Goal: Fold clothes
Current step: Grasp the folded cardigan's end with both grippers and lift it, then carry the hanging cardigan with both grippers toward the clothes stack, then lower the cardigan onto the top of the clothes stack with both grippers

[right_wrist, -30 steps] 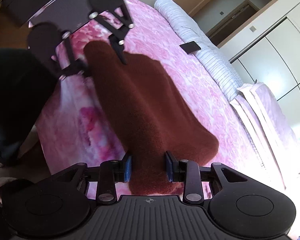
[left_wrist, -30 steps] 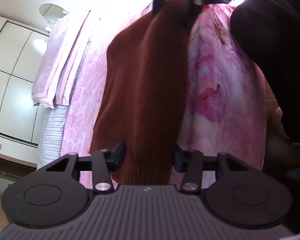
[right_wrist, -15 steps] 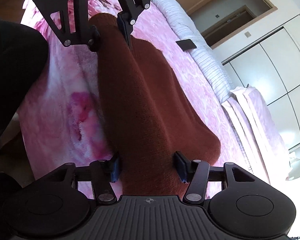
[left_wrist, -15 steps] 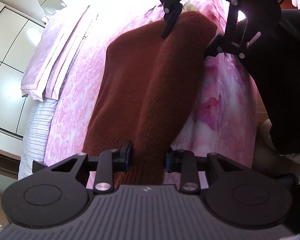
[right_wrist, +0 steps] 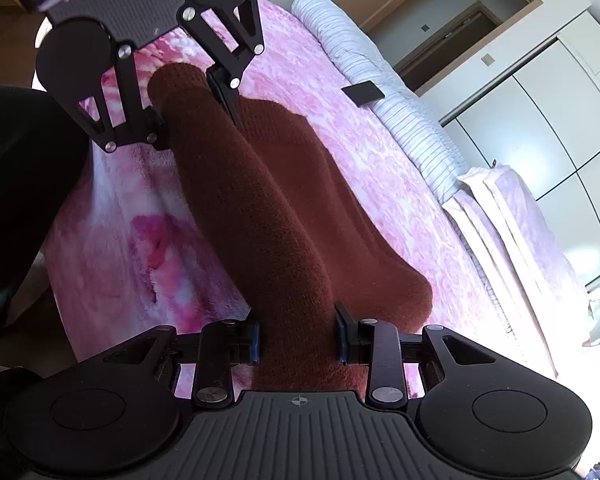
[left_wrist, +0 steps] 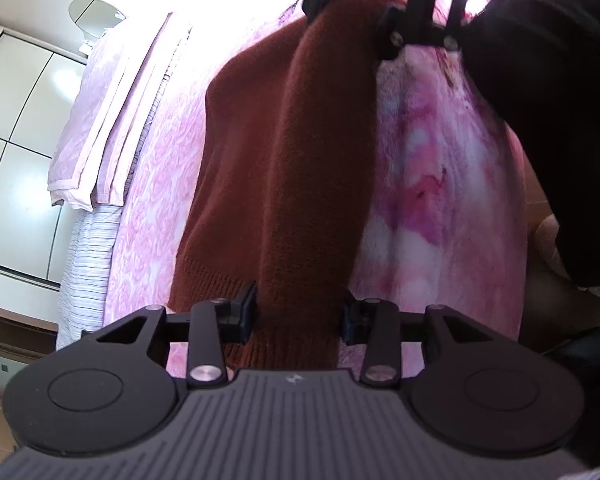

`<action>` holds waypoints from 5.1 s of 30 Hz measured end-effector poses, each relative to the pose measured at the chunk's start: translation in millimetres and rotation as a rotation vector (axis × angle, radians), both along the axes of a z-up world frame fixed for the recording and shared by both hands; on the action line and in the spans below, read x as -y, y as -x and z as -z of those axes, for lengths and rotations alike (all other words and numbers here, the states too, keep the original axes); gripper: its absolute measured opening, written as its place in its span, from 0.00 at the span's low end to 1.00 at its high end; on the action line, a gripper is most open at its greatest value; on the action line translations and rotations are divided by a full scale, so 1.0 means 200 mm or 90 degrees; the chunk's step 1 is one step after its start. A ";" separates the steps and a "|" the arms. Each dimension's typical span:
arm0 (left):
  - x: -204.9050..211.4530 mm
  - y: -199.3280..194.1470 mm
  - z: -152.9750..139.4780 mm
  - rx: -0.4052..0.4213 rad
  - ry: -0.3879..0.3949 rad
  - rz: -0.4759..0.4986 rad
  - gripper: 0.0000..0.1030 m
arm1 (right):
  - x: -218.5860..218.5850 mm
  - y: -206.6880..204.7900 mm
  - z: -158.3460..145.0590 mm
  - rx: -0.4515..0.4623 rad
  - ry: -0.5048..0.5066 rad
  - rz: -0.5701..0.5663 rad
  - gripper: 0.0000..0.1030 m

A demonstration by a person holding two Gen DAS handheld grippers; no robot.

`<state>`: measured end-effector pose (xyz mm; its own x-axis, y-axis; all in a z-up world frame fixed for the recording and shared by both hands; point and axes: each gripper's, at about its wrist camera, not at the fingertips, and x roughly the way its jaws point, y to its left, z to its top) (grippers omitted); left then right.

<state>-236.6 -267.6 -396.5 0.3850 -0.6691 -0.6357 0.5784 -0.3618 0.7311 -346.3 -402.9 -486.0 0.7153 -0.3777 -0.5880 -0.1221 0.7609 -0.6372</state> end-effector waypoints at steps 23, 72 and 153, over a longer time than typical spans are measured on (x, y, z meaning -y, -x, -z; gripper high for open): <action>0.04 -0.17 -0.19 -0.129 -0.053 0.037 0.17 | 0.11 -0.02 -0.05 -0.040 -0.034 -0.043 0.26; 2.68 1.16 -2.56 -0.109 0.139 0.607 0.16 | 1.83 1.26 -2.72 0.027 0.103 0.507 0.24; 3.75 1.58 -1.19 0.039 0.161 0.397 0.18 | 2.84 1.98 -1.89 -0.007 0.030 0.520 0.43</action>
